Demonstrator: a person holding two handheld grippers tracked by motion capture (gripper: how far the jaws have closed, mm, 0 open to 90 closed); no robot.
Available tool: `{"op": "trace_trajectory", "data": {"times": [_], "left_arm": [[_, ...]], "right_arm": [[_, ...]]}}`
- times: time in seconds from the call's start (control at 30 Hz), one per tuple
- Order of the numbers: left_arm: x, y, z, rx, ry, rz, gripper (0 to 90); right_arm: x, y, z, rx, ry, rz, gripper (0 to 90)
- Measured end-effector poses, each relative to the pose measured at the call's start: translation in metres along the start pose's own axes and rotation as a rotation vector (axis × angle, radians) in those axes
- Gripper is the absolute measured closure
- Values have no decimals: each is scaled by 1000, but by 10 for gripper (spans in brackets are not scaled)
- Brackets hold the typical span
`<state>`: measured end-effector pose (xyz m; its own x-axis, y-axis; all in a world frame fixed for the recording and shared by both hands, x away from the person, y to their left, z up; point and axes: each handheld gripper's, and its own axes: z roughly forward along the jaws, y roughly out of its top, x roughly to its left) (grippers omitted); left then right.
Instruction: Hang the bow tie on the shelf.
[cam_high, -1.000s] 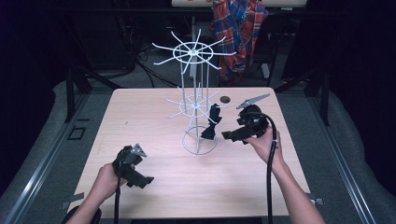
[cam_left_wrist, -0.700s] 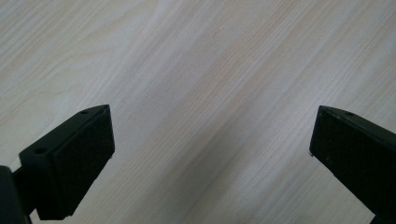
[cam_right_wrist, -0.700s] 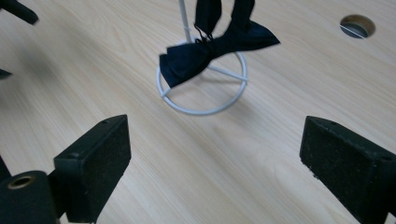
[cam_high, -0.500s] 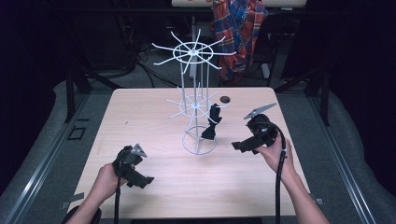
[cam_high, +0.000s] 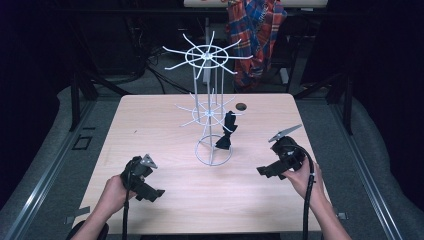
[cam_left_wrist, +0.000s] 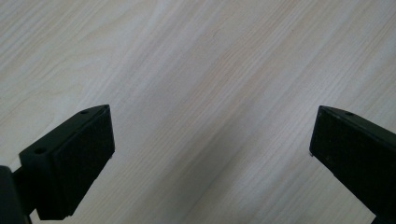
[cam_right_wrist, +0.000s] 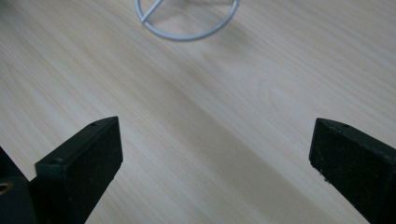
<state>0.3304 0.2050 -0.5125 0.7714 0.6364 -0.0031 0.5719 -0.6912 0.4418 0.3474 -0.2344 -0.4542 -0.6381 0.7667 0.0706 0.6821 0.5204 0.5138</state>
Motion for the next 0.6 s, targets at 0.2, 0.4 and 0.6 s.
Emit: {"op": "trace_trajectory", "data": {"times": [0.2, 0.4, 0.6], "left_arm": [[0, 0, 0, 0, 2, 1, 0], [0, 1, 1, 5, 10, -2, 1], [0, 1, 1, 3, 21, 2, 2]], "right_arm": [[-3, -21, 1, 43, -20, 5, 19], [-12, -39, 2, 73, -24, 42, 19], [-18, -41, 13, 118, -34, 31, 17]]}}
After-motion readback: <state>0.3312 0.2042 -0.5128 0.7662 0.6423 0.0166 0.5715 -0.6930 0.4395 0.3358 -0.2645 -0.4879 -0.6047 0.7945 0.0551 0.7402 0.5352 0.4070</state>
